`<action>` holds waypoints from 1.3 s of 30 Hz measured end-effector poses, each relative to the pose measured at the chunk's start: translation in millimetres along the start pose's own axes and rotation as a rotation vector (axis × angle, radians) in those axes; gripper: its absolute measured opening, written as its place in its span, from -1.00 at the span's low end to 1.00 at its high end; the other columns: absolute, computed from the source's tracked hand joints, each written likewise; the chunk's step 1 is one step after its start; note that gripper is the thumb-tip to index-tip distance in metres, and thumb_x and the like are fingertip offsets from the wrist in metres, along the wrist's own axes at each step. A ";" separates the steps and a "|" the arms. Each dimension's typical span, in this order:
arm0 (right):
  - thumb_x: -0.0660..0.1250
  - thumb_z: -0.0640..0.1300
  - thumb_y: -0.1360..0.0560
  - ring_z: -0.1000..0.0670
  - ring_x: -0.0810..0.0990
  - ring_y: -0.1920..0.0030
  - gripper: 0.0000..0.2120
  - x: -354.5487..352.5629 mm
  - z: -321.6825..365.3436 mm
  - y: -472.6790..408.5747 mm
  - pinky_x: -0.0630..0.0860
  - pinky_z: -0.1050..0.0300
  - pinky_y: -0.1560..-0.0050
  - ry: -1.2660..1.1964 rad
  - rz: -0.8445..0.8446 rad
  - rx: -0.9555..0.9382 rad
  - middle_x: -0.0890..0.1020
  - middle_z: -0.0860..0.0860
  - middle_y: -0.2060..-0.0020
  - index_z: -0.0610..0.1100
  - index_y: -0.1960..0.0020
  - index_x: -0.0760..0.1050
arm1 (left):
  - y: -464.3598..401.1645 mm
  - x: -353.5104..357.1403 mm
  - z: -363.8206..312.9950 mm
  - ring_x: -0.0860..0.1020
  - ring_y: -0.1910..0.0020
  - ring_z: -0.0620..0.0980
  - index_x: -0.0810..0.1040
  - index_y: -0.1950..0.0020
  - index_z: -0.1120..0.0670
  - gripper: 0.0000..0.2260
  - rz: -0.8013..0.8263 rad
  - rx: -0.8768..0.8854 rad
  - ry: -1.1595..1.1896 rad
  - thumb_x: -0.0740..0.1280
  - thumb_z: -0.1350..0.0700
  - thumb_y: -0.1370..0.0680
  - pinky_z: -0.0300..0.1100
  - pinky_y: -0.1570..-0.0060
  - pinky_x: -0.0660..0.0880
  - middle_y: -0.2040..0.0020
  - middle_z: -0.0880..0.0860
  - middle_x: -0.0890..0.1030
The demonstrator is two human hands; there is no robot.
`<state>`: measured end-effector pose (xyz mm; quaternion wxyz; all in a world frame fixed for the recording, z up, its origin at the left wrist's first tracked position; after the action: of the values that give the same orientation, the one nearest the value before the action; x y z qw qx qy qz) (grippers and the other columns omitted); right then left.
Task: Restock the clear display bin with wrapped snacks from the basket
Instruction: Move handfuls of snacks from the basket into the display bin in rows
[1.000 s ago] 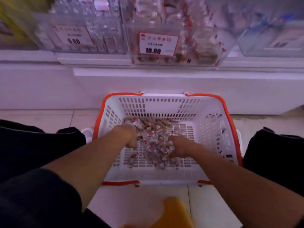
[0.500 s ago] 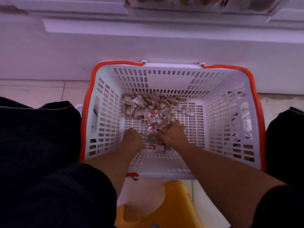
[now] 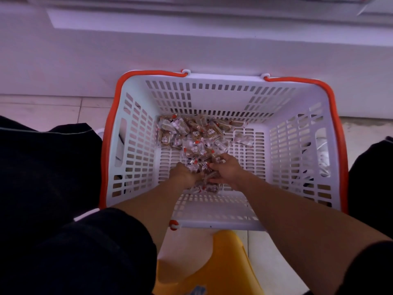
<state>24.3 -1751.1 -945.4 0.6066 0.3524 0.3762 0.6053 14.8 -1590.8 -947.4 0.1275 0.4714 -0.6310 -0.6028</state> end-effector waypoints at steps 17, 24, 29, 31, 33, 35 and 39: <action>0.57 -0.27 -0.35 -0.16 0.66 0.23 -0.79 -19.7 6.0 -5.0 0.64 -0.06 0.13 0.409 -0.085 -0.052 0.67 -0.26 0.21 -0.27 0.20 0.54 | -1.4 -2.7 -8.8 0.52 -0.22 0.22 0.37 -0.42 0.24 -0.51 0.032 0.128 0.084 0.28 -0.06 -0.62 0.06 -0.22 0.52 -0.33 0.24 0.48; 0.61 -0.10 -0.32 -0.04 0.55 0.37 -0.67 -33.2 23.1 8.4 0.53 0.13 0.28 0.658 0.022 -0.093 0.67 -0.26 0.27 -0.36 0.17 0.63 | 13.3 -30.1 1.1 0.55 0.35 0.01 0.56 0.05 0.25 -0.83 0.138 0.025 0.064 0.44 0.13 -0.55 -0.15 0.30 0.52 0.25 0.15 0.61; 0.53 -0.24 -0.41 -0.06 0.65 0.21 -0.71 -41.3 62.2 47.0 0.63 0.11 0.21 0.589 0.269 -0.070 0.71 -0.19 0.10 -0.14 -0.09 0.54 | 51.2 -66.9 -3.4 0.64 0.24 -0.01 0.52 -0.03 0.20 -0.89 0.371 0.035 0.123 0.37 0.17 -0.59 -0.13 0.12 0.60 0.20 0.08 0.65; 0.49 -0.26 -0.45 -0.06 0.68 0.18 -0.76 -45.2 92.8 70.9 0.65 -0.01 0.04 0.641 0.377 -0.062 0.70 -0.15 0.08 -0.14 -0.06 0.52 | 71.1 -86.6 -19.8 0.69 0.07 0.03 0.49 -0.13 0.17 -0.81 0.427 0.113 0.123 0.41 0.17 -0.57 -0.07 0.05 0.64 0.02 0.11 0.71; 0.45 -0.28 -0.47 -0.08 0.69 0.13 -0.87 -49.5 130.9 104.6 0.61 -0.10 -0.12 0.711 0.457 -0.095 0.69 -0.14 0.11 -0.17 0.06 0.52 | 101.2 -110.9 -46.6 0.69 -0.02 0.09 0.52 -0.05 0.15 -0.90 0.512 0.191 0.072 0.40 0.21 -0.57 -0.07 0.03 0.65 -0.06 0.16 0.70; 0.44 -0.28 -0.48 -0.07 0.65 0.08 -0.88 -50.1 169.8 146.7 0.59 -0.06 -0.14 0.782 0.500 -0.182 0.67 -0.09 0.17 -0.17 0.19 0.53 | 137.6 -139.8 -77.5 0.68 -0.06 0.13 0.59 -0.04 0.23 -0.90 0.552 0.295 -0.015 0.35 0.21 -0.59 -0.13 0.08 0.65 -0.05 0.21 0.70; 0.51 -0.15 -0.37 0.11 0.53 0.31 -0.63 -49.0 230.3 239.6 0.50 0.24 0.28 0.860 0.451 -0.512 0.57 -0.09 0.26 -0.39 -0.01 0.52 | 218.2 -196.9 -129.0 0.70 0.11 0.09 0.56 0.11 0.21 -0.85 0.498 0.545 -0.001 0.30 0.18 -0.62 -0.02 0.12 0.67 0.23 0.14 0.67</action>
<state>116.1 -1789.1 -624.5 0.3198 -0.0135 0.3460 0.8819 115.6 -1563.5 -643.9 0.1398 0.3197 -0.8638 -0.3634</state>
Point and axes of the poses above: each hand's wrist, its own y-axis away from the middle knuckle, its own x-axis out of the palm, z = x × y, the point moved 2 cm from there along -y, towards the middle knuckle
